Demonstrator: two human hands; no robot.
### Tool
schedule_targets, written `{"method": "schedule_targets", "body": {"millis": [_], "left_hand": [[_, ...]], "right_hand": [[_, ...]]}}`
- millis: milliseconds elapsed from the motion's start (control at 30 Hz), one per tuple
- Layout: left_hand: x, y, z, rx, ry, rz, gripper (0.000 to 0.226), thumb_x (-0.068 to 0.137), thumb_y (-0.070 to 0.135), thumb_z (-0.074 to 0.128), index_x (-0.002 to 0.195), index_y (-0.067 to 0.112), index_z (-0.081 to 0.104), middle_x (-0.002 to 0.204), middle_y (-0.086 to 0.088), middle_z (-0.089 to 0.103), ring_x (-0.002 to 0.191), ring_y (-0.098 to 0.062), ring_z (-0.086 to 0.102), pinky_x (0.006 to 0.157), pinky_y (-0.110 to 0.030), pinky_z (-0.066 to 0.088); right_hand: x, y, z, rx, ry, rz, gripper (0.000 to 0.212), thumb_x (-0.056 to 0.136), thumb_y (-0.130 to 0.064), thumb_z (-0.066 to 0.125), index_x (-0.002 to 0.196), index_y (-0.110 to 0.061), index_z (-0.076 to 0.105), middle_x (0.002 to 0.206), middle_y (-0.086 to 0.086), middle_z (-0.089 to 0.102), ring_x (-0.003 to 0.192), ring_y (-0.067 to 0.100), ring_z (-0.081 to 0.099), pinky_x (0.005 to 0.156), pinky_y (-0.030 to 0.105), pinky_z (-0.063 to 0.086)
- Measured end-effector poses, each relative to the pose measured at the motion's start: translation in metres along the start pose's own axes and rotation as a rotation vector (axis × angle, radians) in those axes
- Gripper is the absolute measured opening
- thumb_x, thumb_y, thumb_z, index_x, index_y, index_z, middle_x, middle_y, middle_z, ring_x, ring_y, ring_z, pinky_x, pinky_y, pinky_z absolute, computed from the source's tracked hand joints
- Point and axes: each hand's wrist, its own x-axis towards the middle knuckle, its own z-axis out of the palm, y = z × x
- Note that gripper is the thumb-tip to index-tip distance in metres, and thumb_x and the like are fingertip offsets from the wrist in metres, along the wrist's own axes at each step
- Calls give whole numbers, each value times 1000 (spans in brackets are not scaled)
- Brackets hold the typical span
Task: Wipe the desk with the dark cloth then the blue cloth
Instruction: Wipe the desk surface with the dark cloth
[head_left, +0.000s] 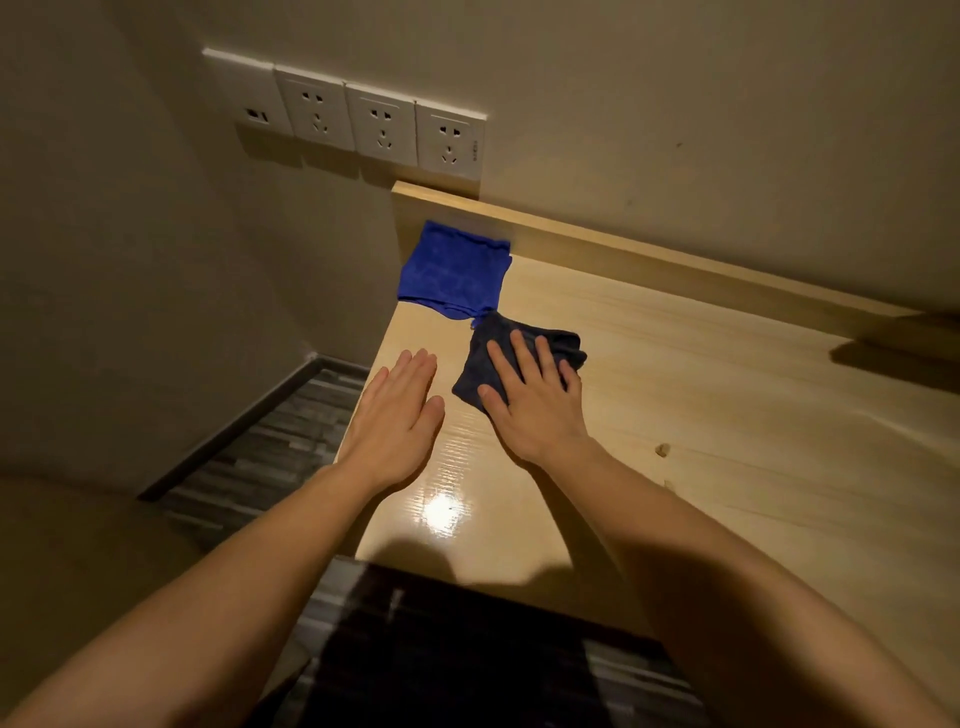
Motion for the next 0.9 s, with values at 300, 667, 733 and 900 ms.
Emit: {"method": "schedule_targets", "body": {"millis": [300, 667, 733, 900], "left_hand": [[-3, 3, -25, -602, 140, -16, 41, 111, 13, 42, 153, 13, 45, 140, 14, 52, 118, 12, 50, 101, -10, 41], [17, 24, 5, 322, -139, 205, 74, 103, 74, 22, 167, 37, 20, 177, 0, 14, 163, -25, 4, 128, -62, 5], [19, 21, 11, 400, -123, 204, 81, 98, 81, 15, 168, 40, 11, 178, 0, 7, 163, -26, -1, 126, -67, 2], [5, 13, 14, 430, -97, 192, 82, 96, 85, 8, 167, 45, 4, 179, 1, 1, 164, -27, -6, 123, -71, -3]], "right_hand": [[-19, -71, 18, 25, -68, -141, 66, 106, -63, 16, 165, -41, 0, 175, -4, -5, 159, 22, -15, 126, 50, -6], [-113, 48, 1, 44, 149, 92, 82, 89, -79, 46, 155, -32, 43, 168, -5, 34, 157, 18, 18, 117, 44, 17], [-121, 58, 10, 24, 119, 97, 90, 86, -84, 46, 160, -34, 36, 170, -6, 28, 158, 18, 15, 118, 47, 19], [-121, 58, 22, 29, 194, 112, 90, 85, -85, 47, 159, -35, 35, 170, -6, 29, 158, 17, 15, 119, 48, 19]]}}
